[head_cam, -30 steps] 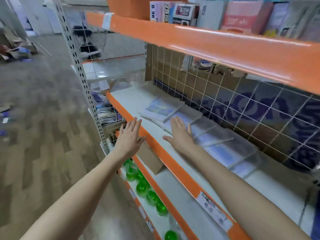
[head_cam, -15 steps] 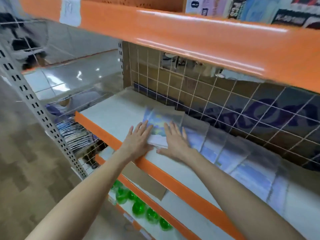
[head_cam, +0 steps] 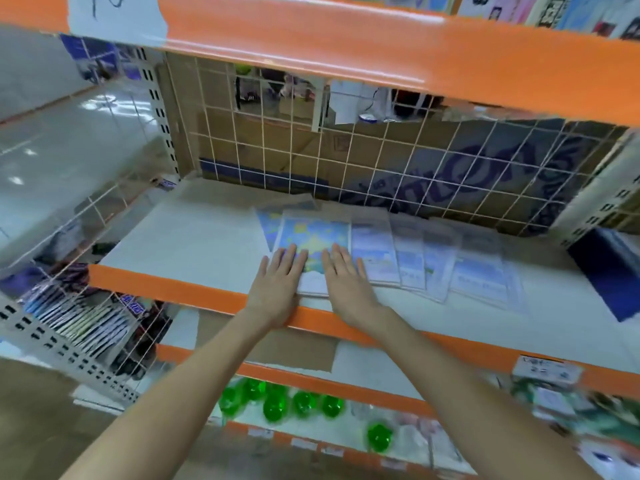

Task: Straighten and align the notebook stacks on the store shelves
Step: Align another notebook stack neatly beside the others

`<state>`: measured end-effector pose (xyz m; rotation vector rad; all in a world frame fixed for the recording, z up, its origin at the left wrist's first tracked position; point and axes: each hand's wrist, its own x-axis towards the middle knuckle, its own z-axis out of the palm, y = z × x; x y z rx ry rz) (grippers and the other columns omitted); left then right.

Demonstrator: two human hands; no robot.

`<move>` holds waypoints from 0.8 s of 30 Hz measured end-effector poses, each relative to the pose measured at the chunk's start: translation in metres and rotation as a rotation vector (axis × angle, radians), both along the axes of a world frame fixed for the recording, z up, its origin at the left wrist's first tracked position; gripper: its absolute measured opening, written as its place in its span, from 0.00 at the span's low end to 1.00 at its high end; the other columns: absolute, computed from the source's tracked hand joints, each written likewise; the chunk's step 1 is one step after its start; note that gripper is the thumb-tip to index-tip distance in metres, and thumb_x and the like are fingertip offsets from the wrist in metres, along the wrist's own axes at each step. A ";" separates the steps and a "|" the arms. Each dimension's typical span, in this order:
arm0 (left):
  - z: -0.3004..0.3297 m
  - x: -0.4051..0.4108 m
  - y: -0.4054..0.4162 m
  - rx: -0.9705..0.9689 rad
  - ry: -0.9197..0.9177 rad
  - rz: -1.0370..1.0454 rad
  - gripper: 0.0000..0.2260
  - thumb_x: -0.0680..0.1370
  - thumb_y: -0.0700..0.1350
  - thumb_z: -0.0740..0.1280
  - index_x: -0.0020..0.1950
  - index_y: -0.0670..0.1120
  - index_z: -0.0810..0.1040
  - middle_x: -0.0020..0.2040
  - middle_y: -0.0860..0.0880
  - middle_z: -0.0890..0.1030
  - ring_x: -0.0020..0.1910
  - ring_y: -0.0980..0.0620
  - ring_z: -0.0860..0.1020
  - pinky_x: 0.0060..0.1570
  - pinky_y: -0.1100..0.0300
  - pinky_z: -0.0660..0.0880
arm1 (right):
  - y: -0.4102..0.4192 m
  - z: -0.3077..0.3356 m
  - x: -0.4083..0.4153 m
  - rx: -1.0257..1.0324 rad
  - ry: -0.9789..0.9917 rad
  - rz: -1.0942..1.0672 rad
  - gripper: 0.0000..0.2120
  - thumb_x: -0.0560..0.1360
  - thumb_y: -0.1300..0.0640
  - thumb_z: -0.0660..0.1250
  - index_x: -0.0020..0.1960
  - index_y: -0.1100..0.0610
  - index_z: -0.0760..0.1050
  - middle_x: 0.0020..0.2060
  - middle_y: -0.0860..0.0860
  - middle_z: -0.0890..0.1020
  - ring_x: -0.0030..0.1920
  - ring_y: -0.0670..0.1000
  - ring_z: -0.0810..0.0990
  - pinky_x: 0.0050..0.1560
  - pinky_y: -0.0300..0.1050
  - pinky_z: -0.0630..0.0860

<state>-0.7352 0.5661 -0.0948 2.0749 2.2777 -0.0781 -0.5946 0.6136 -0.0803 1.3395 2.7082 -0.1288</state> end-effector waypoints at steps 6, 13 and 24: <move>0.003 0.023 -0.015 0.112 0.060 -0.010 0.26 0.82 0.40 0.50 0.77 0.47 0.42 0.78 0.49 0.45 0.76 0.47 0.45 0.73 0.46 0.45 | -0.012 0.009 0.021 0.016 -0.002 -0.017 0.34 0.77 0.72 0.50 0.77 0.60 0.37 0.77 0.56 0.40 0.77 0.54 0.39 0.75 0.53 0.41; 0.030 0.110 0.001 0.221 0.071 -0.140 0.25 0.82 0.39 0.49 0.78 0.51 0.46 0.78 0.50 0.50 0.76 0.45 0.49 0.72 0.43 0.46 | -0.014 0.029 0.109 0.222 0.073 -0.170 0.33 0.77 0.71 0.52 0.77 0.60 0.43 0.77 0.57 0.46 0.77 0.55 0.43 0.75 0.54 0.39; 0.064 0.383 0.025 0.383 0.080 -0.500 0.26 0.82 0.41 0.50 0.78 0.51 0.45 0.78 0.51 0.51 0.76 0.44 0.50 0.72 0.42 0.46 | -0.035 0.055 0.392 0.432 0.055 -0.469 0.31 0.78 0.68 0.52 0.77 0.60 0.43 0.77 0.57 0.49 0.77 0.54 0.46 0.73 0.56 0.38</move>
